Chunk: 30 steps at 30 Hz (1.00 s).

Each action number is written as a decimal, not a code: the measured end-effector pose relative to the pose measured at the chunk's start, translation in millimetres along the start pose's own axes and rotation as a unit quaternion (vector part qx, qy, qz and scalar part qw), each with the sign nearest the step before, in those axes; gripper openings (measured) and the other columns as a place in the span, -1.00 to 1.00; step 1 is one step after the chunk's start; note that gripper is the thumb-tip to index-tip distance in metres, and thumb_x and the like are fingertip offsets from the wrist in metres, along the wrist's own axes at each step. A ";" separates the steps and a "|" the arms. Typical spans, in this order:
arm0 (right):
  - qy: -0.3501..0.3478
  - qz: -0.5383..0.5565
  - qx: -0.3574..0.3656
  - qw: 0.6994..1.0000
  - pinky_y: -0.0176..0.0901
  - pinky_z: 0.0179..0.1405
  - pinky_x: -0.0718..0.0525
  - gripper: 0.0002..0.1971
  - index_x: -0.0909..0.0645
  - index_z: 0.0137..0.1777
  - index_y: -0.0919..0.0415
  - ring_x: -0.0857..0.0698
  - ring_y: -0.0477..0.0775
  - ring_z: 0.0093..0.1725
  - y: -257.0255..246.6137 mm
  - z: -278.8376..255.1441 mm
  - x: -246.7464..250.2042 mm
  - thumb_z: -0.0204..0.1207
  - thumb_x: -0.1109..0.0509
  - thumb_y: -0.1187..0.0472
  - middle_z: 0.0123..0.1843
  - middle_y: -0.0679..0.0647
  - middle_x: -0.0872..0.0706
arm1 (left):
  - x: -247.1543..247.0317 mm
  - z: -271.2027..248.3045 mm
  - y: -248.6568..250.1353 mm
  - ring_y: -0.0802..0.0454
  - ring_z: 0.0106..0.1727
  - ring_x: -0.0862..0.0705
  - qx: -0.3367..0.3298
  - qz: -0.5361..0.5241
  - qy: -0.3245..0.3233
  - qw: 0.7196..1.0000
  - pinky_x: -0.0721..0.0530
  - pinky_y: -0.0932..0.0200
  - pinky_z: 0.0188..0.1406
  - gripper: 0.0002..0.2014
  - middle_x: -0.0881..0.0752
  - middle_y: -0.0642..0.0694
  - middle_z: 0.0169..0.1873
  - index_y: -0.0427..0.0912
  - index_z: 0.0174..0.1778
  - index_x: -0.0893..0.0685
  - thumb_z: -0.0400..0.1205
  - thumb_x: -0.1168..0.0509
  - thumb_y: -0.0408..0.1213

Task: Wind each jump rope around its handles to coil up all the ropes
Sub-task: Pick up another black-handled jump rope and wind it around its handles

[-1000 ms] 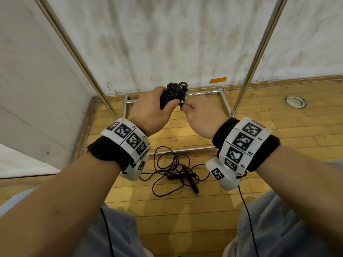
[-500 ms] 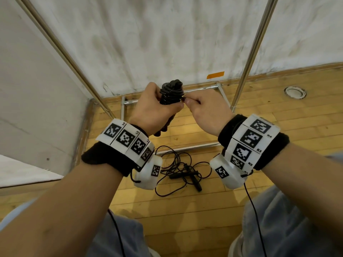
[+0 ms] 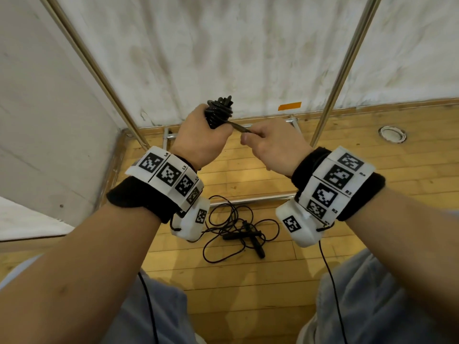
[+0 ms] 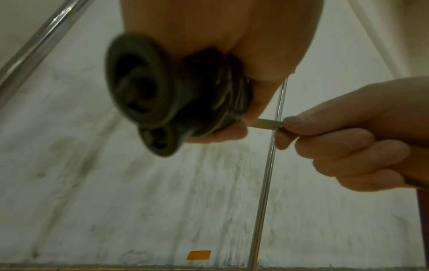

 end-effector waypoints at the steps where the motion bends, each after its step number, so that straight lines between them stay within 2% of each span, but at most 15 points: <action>1: 0.012 0.001 0.000 1.000 -0.21 -0.52 -0.45 -0.69 -0.66 -0.10 0.41 -0.40 -0.07 -0.58 -1.3 1.2 0.6 0.64 -0.20 0.17 -0.53 -0.02 -0.44 | -1.4 0.1 0.9 0.01 -0.32 -0.66 0.009 -0.009 -0.007 1.000 -0.54 0.19 -0.42 -0.80 -0.66 -0.05 -0.26 -0.08 0.05 -0.48 0.56 -0.32 -0.21; 4: 0.030 0.006 -0.013 0.999 -0.20 -0.53 -0.40 -0.71 -0.65 -0.04 0.38 -0.43 -0.04 -0.52 -1.8 4.7 5.7 0.65 -0.14 0.23 -0.45 0.01 -0.50 | -8.2 -2.0 5.9 -0.03 -0.25 -0.58 0.058 -0.104 -0.084 0.989 -0.55 0.10 -0.33 -0.80 -0.56 -0.09 -0.24 -0.07 0.15 -0.36 0.64 -0.18 -0.26; 6: 0.023 -0.001 -0.019 1.000 -0.20 -0.51 -0.38 -0.73 -0.62 -0.02 0.38 -0.44 -0.02 -0.49 -1.3 4.8 9.1 0.65 -0.11 0.27 -0.40 0.02 -0.52 | -7.1 -3.2 8.6 -0.09 -0.16 -0.58 0.065 -0.109 -0.113 0.985 -0.60 -0.01 -0.22 -0.81 -0.56 -0.12 -0.24 -0.08 0.18 -0.37 0.67 -0.12 -0.32; 8: 0.010 -0.018 -0.020 1.000 -0.24 -0.53 -0.35 -0.77 -0.60 0.00 0.28 -0.45 -0.06 -0.47 -1.4 2.6 11.7 0.64 -0.09 0.30 -0.37 -0.01 -0.53 | -5.3 -5.0 9.2 -0.11 -0.10 -0.64 0.040 -0.105 -0.128 0.985 -0.68 -0.14 -0.03 -0.78 -0.61 -0.12 -0.20 -0.06 0.26 -0.39 0.71 -0.16 -0.30; 10: 0.004 -0.026 -0.017 1.000 -0.28 -0.54 -0.34 -0.80 -0.57 -0.04 0.19 -0.44 -0.08 -0.48 -1.5 0.1 14.1 0.65 -0.09 0.30 -0.38 -0.03 -0.52 | -3.3 -6.1 8.1 -0.12 -0.02 -0.73 0.016 -0.092 -0.126 0.988 -0.72 -0.22 0.11 -0.70 -0.68 -0.16 -0.06 -0.10 0.32 -0.44 0.68 -0.27 -0.22; 13: 0.006 -0.031 -0.006 0.999 -0.30 -0.53 -0.35 -0.82 -0.53 -0.11 0.14 -0.45 -0.09 -0.47 -3.9 -3.2 19.0 0.66 -0.13 0.29 -0.40 -0.05 -0.51 | -0.8 -7.4 10.5 -0.16 0.10 -0.73 -0.006 -0.059 -0.107 0.993 -0.67 -0.20 0.19 -0.50 -0.69 -0.22 0.11 -0.13 0.30 -0.55 0.48 -0.45 -0.05; 15: 0.008 -0.043 0.007 0.999 -0.26 -0.48 -0.37 -0.81 -0.55 -0.15 0.11 -0.46 -0.07 -0.45 -6.9 -4.7 22.7 0.65 -0.15 0.27 -0.40 -0.04 -0.53 | -1.8 -7.7 13.4 -0.05 0.04 -0.75 -0.022 -0.055 -0.109 0.992 -0.71 -0.06 0.12 -0.56 -0.72 -0.11 0.03 -0.11 0.23 -0.63 0.46 -0.51 -0.10; 17: 0.013 -0.050 0.013 0.999 -0.26 -0.45 -0.41 -0.80 -0.64 -0.11 0.16 -0.48 -0.09 -0.46 -8.6 -5.2 28.1 0.64 -0.19 0.23 -0.40 -0.02 -0.57 | -3.0 -9.4 16.0 0.11 -0.19 -0.78 -0.024 -0.081 -0.115 0.990 -0.77 0.16 -0.15 -0.67 -0.72 0.01 -0.16 -0.12 0.13 -0.67 0.48 -0.53 -0.24; 20: 0.026 -0.059 0.015 0.998 -0.38 -0.53 -0.43 -0.77 -0.70 -0.10 0.22 -0.52 -0.20 -0.59 -8.9 -5.6 35.2 0.62 -0.25 0.14 -0.46 -0.02 -0.60 | -2.3 -10.1 18.0 0.13 -0.43 -0.73 -0.017 -0.096 -0.108 0.989 -0.73 0.20 -0.43 -0.69 -0.68 0.02 -0.31 -0.13 0.02 -0.61 0.43 -0.56 -0.31; 22: 0.033 -0.071 0.016 0.997 -0.31 -0.52 -0.43 -0.70 -0.70 -0.17 0.24 -0.49 -0.17 -0.60 -9.3 -6.5 36.5 0.62 -0.27 0.05 -0.49 0.00 -0.59 | -1.2 -9.1 18.2 0.13 -0.50 -0.68 -0.015 -0.094 -0.100 0.990 -0.65 0.23 -0.55 -0.65 -0.65 0.01 -0.34 -0.14 0.00 -0.53 0.43 -0.54 -0.32; 25: 0.038 -0.078 0.023 0.996 -0.23 -0.47 -0.41 -0.66 -0.71 -0.13 0.31 -0.46 -0.08 -0.50 -10.8 -7.5 32.7 0.63 -0.26 0.05 -0.46 0.03 -0.59 | -4.4 -6.7 15.5 0.12 -0.48 -0.64 -0.002 -0.102 -0.109 0.989 -0.66 0.19 -0.50 -0.65 -0.63 0.03 -0.38 -0.20 0.12 -0.55 0.46 -0.47 -0.38; 28: 0.030 -0.078 0.029 0.996 -0.28 -0.46 -0.35 -0.78 -0.68 0.01 0.25 -0.45 -0.14 -0.45 -12.9 -8.1 27.4 0.63 -0.22 0.17 -0.42 -0.09 -0.53 | -6.3 -5.7 11.7 0.00 -0.30 -0.73 0.021 -0.153 -0.119 0.981 -0.78 0.09 -0.31 -0.70 -0.68 -0.04 -0.30 -0.22 0.11 -0.59 0.49 -0.43 -0.45; 30: 0.018 -0.062 0.027 0.998 -0.27 -0.44 -0.38 -0.79 -0.67 0.05 0.22 -0.47 -0.14 -0.44 -12.0 -9.0 24.3 0.63 -0.21 0.21 -0.39 -0.10 -0.53 | -6.7 -6.6 10.6 -0.07 -0.26 -0.80 0.024 -0.165 -0.129 0.978 -0.74 0.15 -0.41 -0.73 -0.74 -0.09 -0.25 -0.21 0.09 -0.59 0.51 -0.44 -0.43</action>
Point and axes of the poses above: each hand's wrist, its own z-axis towards the middle knuckle, its own x-axis out of the back of the hand, y = z × x, the point moved 4 cm from there along z, towards the middle knuckle
